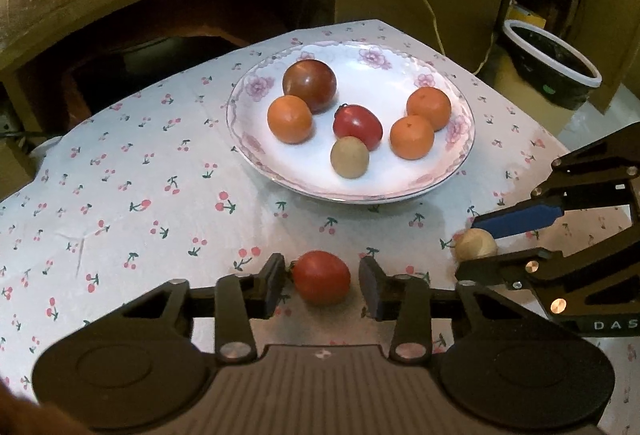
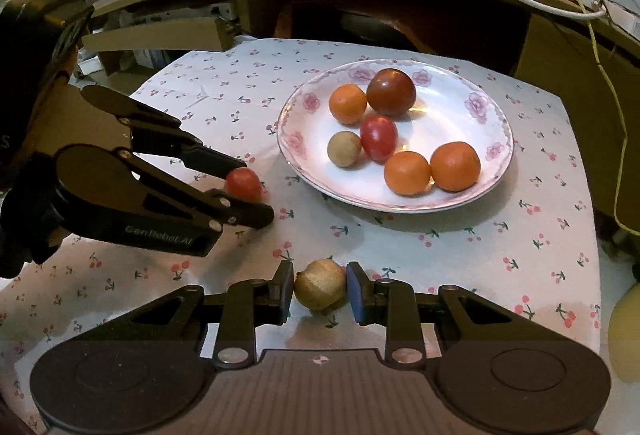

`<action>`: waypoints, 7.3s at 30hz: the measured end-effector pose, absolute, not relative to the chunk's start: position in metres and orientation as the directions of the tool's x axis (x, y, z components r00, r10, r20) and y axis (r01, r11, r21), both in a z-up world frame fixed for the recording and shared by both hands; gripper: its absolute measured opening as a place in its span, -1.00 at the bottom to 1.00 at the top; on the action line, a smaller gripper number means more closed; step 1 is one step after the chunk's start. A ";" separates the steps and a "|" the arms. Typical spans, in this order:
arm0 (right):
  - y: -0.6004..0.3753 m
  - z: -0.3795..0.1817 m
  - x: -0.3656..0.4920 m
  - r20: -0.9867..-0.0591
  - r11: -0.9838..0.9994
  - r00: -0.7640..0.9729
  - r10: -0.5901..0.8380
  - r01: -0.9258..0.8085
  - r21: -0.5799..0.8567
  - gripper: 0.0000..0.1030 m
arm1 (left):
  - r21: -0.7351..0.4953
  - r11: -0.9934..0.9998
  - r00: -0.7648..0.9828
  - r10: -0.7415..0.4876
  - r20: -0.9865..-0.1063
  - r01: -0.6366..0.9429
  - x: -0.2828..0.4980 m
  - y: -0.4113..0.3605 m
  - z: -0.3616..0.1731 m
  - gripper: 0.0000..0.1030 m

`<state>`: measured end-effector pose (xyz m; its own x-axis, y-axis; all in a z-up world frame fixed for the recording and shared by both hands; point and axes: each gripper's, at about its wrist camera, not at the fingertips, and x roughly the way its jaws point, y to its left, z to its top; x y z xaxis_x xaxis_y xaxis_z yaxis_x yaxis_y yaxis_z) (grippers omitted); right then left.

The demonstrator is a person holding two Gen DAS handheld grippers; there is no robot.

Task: Organize fruits
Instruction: 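Grasp the red tomato with the left gripper while the right grasps the other tan fruit, then lift the red tomato and tan fruit off the cloth in both grippers, then carry the red tomato and tan fruit in both grippers over the plate, then lower both fruits into the plate and open the left and right grippers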

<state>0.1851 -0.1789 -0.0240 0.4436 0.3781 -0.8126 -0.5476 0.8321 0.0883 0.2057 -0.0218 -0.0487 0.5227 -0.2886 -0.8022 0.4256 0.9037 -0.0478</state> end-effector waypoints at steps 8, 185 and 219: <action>-0.183 -0.024 0.183 -0.830 0.834 0.427 0.360 -0.546 0.082 -0.49 | -0.034 0.916 0.533 -0.263 -0.804 0.400 0.187 -0.024 -0.042 -0.32; -0.186 0.001 0.262 -0.739 0.937 0.614 0.276 -0.344 0.063 -0.42 | 0.023 0.946 0.637 -0.199 -0.745 0.322 0.250 -0.053 -0.016 -0.37; -0.191 0.008 0.272 -0.694 0.952 0.669 0.266 -0.296 0.079 -0.26 | 0.024 0.953 0.653 -0.188 -0.734 0.301 0.253 -0.044 -0.014 -0.25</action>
